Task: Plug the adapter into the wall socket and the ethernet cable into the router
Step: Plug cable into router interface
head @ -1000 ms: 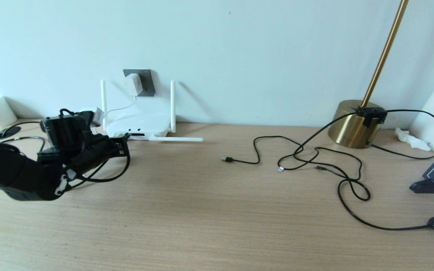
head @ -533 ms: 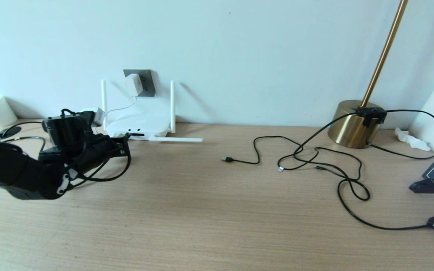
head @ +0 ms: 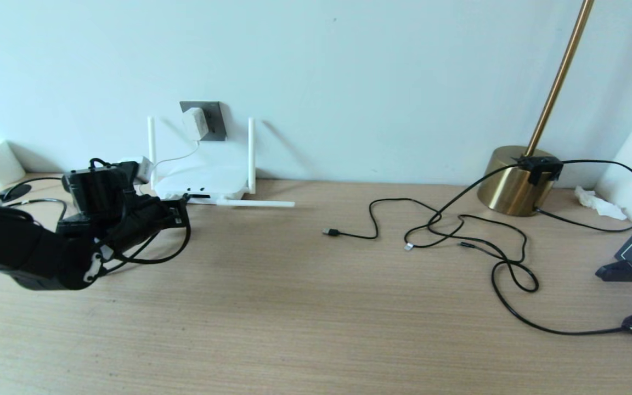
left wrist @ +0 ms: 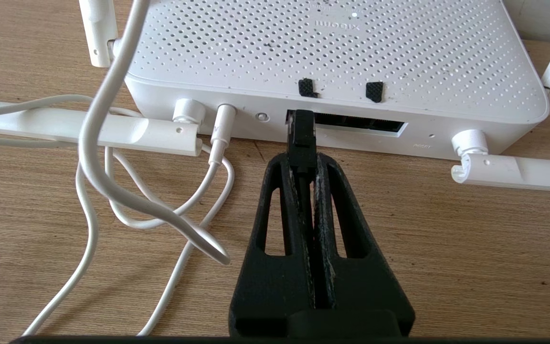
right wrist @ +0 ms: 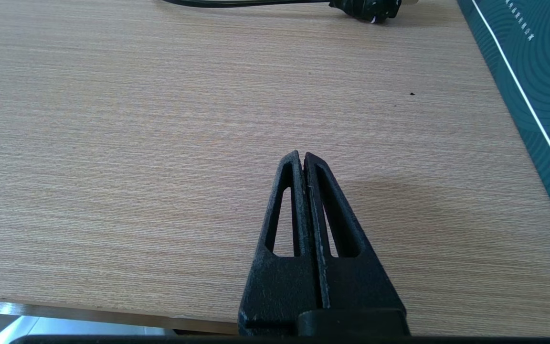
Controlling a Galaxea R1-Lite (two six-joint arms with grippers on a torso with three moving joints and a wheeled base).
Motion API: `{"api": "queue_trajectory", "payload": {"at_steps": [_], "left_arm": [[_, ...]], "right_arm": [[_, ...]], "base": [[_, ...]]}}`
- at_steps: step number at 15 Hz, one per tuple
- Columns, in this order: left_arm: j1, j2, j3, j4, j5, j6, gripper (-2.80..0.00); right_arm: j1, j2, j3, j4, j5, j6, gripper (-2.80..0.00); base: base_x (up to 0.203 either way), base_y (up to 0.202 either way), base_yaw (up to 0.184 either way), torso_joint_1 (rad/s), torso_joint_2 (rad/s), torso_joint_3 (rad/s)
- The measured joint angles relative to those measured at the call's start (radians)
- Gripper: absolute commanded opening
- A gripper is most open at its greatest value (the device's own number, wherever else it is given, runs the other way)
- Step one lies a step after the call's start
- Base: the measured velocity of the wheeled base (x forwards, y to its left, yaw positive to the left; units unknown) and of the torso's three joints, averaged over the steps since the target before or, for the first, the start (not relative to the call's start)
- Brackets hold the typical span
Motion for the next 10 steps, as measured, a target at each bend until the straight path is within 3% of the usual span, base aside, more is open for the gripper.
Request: {"api": "queue_trajectory", "payload": {"at_steps": [10], "left_arm": [[0.001,0.001,-0.02,0.003,-0.016,0.0,-2.8]], "right_arm": [[0.0,0.0,0.0,0.0,0.0,0.0,-2.8]], "base": [[0.0,0.0,0.0,0.0,0.0,0.0]]}}
